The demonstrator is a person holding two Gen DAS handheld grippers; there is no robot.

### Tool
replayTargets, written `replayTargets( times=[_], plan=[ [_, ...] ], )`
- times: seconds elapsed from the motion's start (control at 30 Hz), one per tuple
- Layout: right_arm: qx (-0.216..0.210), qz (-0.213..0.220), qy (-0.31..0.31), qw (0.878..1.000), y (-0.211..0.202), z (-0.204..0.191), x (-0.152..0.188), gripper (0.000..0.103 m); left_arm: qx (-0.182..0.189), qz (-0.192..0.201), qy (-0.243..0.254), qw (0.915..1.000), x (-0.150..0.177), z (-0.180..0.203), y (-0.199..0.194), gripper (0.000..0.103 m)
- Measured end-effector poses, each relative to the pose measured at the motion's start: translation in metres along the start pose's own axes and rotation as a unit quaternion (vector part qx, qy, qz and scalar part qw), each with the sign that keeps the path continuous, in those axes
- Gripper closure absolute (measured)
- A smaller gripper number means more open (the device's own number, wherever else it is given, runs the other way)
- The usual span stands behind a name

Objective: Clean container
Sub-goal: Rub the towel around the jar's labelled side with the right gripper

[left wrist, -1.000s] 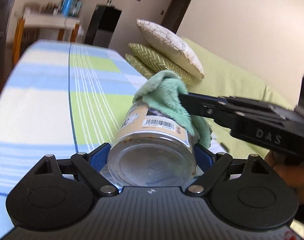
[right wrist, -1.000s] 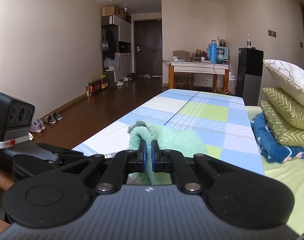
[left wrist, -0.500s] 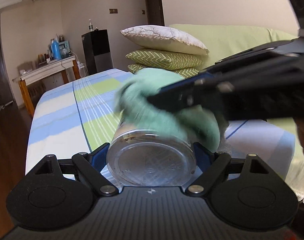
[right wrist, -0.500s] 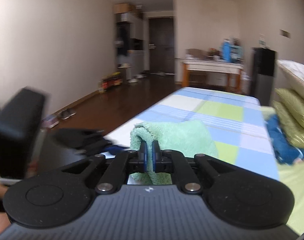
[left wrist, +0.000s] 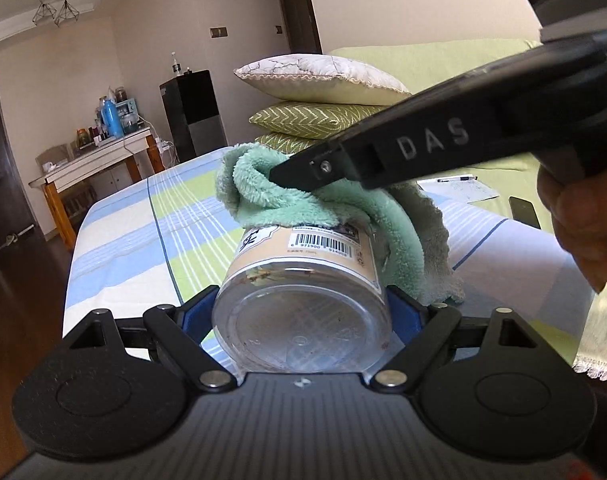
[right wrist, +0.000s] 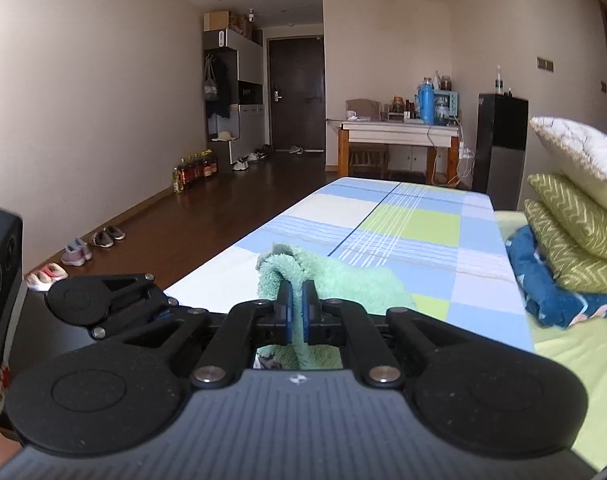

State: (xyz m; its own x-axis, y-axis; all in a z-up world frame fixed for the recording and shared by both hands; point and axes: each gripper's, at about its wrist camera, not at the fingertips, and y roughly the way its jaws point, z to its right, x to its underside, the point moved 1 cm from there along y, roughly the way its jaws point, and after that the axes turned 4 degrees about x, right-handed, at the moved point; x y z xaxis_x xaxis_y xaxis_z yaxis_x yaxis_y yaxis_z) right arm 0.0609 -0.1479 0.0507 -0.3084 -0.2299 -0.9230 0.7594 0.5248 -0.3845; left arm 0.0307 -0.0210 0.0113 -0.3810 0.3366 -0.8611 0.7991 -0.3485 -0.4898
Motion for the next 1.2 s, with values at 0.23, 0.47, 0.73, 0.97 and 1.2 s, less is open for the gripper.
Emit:
replayTargets(
  times=[0.23,0.47,0.73,0.97,1.2],
  plan=[
    [-0.001,0.003,0.015,1.000,-0.003,0.007,0.004,0.100,0.065,0.019,-0.127,0.9895,0.004,-0.031,-0.006,0.014],
    [-0.001,0.003,0.025,1.000,-0.008,0.013,0.006,0.100,0.118,0.001,-0.199,0.9728,0.015,-0.052,-0.001,0.016],
    [0.001,-0.006,0.019,1.000,-0.009,0.007,0.003,0.099,0.057,-0.005,-0.081,0.9951,0.011,-0.025,-0.008,0.017],
    [-0.038,-0.008,-0.049,0.998,-0.022,-0.031,0.003,0.099,0.020,-0.008,-0.006,0.9997,0.003,-0.003,-0.002,0.017],
    [0.002,-0.007,-0.018,1.000,-0.007,-0.001,-0.003,0.100,0.007,-0.007,0.024,0.9997,0.001,0.007,0.004,0.017]
  ],
)
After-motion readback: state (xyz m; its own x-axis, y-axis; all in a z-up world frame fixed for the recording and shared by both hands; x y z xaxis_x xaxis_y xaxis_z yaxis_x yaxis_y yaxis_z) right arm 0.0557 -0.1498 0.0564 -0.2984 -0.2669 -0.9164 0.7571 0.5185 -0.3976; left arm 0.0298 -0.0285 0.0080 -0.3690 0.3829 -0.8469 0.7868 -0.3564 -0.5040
